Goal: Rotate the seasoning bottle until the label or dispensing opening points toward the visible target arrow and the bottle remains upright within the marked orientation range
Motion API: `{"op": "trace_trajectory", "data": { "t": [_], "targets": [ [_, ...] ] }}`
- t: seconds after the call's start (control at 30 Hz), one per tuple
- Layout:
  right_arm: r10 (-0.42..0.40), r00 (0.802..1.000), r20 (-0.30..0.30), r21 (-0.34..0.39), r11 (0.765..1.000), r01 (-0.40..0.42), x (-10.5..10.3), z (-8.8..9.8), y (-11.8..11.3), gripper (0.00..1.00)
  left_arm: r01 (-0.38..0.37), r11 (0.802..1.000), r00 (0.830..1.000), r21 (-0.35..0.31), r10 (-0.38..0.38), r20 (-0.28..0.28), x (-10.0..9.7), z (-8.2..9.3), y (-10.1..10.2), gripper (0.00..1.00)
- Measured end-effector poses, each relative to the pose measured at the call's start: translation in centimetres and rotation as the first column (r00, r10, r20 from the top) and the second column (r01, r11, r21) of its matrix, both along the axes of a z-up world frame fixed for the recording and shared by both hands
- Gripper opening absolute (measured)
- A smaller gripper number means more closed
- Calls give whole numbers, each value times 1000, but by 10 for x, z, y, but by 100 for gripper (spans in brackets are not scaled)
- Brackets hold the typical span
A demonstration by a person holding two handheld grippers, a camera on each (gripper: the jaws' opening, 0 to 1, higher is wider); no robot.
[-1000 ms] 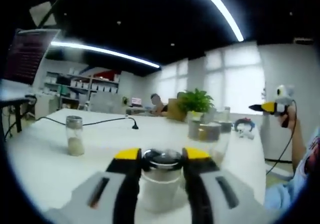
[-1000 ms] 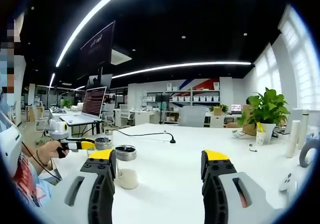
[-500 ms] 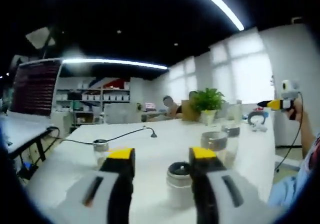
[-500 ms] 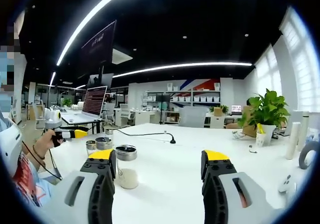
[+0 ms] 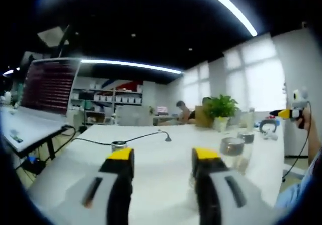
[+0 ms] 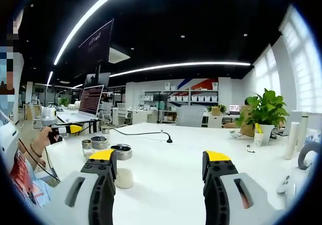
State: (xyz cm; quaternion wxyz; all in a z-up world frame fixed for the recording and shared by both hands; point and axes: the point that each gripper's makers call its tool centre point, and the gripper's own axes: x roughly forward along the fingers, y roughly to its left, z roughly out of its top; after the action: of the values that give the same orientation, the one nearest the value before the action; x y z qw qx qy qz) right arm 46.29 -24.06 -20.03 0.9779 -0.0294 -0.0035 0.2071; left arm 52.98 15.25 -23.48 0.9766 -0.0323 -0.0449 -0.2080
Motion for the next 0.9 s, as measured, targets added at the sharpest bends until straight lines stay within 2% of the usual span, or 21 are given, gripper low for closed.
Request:
{"op": "trace_trajectory", "data": {
  "t": [0.17,0.33,0.5,0.57,0.67,0.77,0.83,0.9],
  "targets": [
    [-18,999,-26,33,999,19,5,-4,-4,72,-6,999,1000,33,6,-19,10,0,5,48],
    [-1,1000,-29,50,999,3,6,-6,-10,72,2,999,1000,35,-2,-1,23,8,2,47],
    [-30,999,-36,71,997,33,10,-7,-21,73,-46,997,999,70,46,-4,47,8,8,49],
    [-28,999,-28,60,998,30,8,-6,-24,73,-41,996,999,75,41,0,57,9,8,49],
    [-52,998,-24,73,996,54,7,-5,-36,73,-34,998,999,43,35,-17,70,9,12,50],
    [-87,996,-18,65,994,88,3,-3,-45,73,-63,997,998,31,64,-26,80,7,20,50],
    [-100,995,2,58,993,100,1,2,-46,73,-78,996,997,40,79,-20,86,7,23,50],
    [-105,994,22,57,993,104,-2,7,-46,73,-93,991,995,92,96,-19,88,4,23,51]
  ]
}}
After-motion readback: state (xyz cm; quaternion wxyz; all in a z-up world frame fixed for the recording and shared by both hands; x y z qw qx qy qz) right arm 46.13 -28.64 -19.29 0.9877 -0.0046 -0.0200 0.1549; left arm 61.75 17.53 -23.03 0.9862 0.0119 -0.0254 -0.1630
